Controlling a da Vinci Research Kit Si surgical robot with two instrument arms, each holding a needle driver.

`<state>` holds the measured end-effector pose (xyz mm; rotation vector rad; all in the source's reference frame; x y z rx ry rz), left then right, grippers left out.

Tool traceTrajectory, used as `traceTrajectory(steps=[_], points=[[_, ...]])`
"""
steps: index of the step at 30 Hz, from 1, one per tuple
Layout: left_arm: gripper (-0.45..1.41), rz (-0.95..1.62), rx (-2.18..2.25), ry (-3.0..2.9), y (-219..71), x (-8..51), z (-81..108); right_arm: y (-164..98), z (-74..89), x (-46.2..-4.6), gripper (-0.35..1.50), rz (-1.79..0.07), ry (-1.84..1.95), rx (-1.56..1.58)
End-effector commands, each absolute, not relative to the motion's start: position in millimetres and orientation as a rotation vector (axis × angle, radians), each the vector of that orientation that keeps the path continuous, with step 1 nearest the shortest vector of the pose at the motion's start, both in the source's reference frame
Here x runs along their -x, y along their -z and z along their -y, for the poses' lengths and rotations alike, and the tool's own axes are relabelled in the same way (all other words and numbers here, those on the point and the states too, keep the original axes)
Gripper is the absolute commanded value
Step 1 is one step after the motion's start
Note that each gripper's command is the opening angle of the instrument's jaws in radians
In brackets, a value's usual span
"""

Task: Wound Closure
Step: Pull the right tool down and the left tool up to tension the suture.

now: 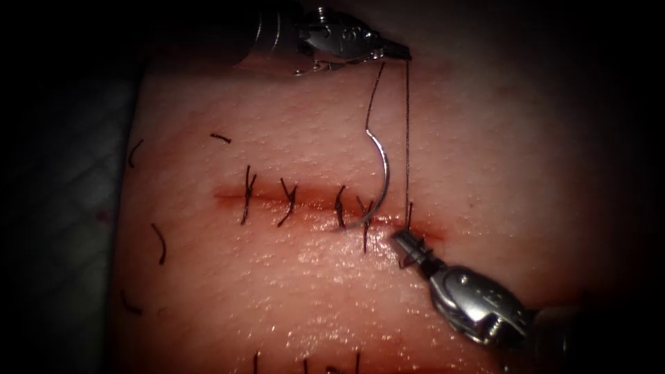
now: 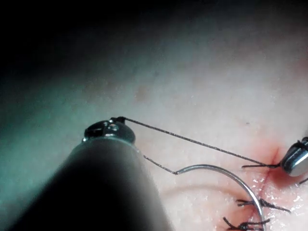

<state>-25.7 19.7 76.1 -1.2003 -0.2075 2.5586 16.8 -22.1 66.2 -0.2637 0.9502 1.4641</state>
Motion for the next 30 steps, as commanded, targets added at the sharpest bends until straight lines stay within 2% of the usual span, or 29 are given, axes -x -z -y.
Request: traceTrajectory(steps=[1, 10, 30], points=[[-0.45, 0.202, 1.202, -2.559, -76.7, 26.4, -20.7, -67.0, 23.2, -17.5, -0.35, -0.944, -1.455, 0.261], [-0.45, 0.137, 1.167, -2.62, -80.7, 29.6, -25.6, -67.3, 26.4, -17.8, -0.35, -0.918, -1.441, 0.267], [-0.45, -0.069, 1.164, -2.534, -91.0, 29.8, -34.4, -64.7, 28.3, -18.9, -0.35, -0.912, -1.432, 0.269]])
